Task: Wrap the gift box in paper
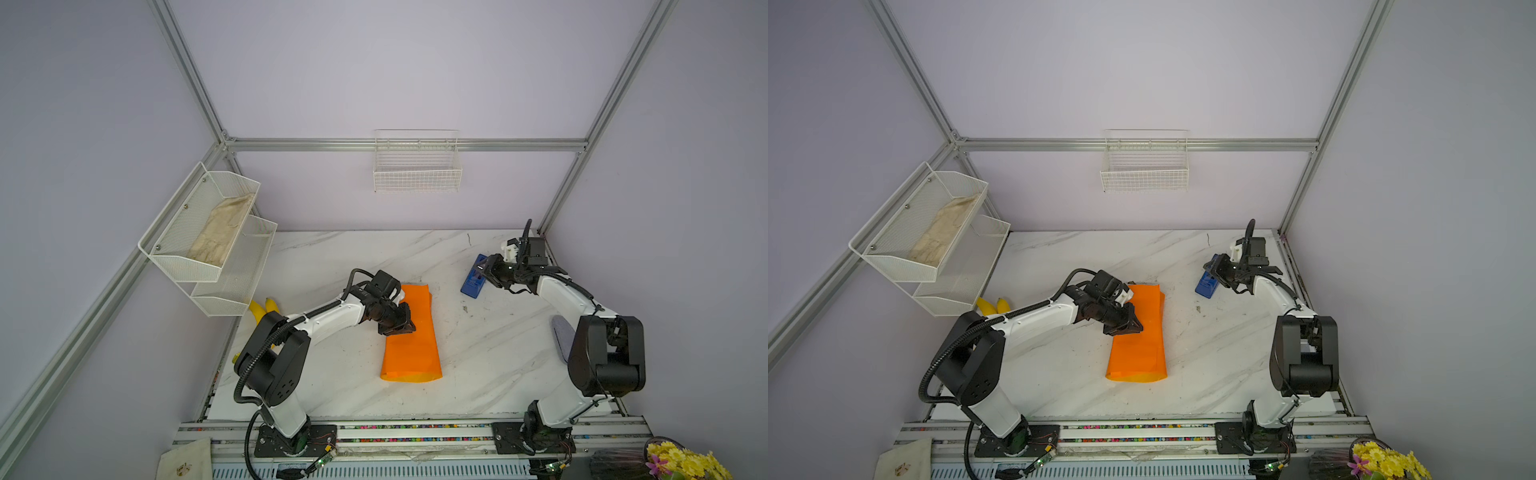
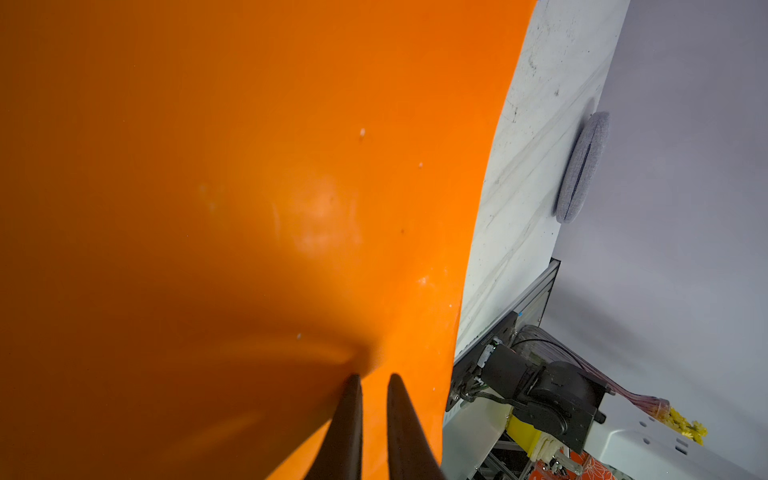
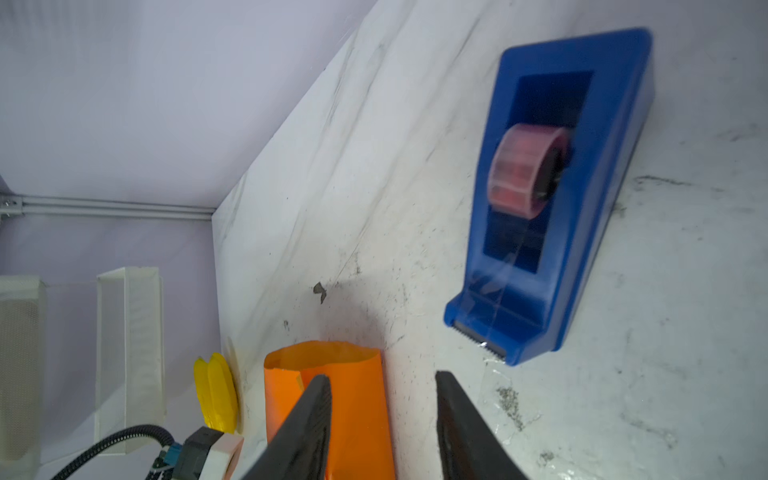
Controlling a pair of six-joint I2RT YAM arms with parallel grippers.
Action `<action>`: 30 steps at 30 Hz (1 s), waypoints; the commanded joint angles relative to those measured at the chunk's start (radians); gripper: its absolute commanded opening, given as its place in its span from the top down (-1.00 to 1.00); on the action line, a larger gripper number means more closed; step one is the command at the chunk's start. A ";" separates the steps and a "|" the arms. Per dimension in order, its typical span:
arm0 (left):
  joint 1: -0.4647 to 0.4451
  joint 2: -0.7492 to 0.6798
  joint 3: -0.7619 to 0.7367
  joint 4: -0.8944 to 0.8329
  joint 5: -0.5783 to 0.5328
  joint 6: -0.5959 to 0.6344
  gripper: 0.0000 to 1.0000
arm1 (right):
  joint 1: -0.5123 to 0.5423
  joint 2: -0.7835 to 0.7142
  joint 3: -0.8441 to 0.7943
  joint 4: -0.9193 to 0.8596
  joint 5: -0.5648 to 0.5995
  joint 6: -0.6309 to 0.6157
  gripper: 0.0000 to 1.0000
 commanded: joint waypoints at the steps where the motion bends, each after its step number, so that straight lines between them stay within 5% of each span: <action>1: -0.009 0.064 -0.071 -0.084 -0.077 0.022 0.71 | -0.059 0.066 -0.008 0.076 -0.120 0.026 -0.03; 9: -0.008 0.063 -0.069 -0.084 -0.072 0.020 0.71 | -0.091 0.162 -0.117 0.409 -0.265 0.219 0.18; 30: -0.009 0.057 -0.074 -0.082 -0.083 0.012 0.72 | -0.078 0.297 -0.137 0.651 -0.349 0.372 0.79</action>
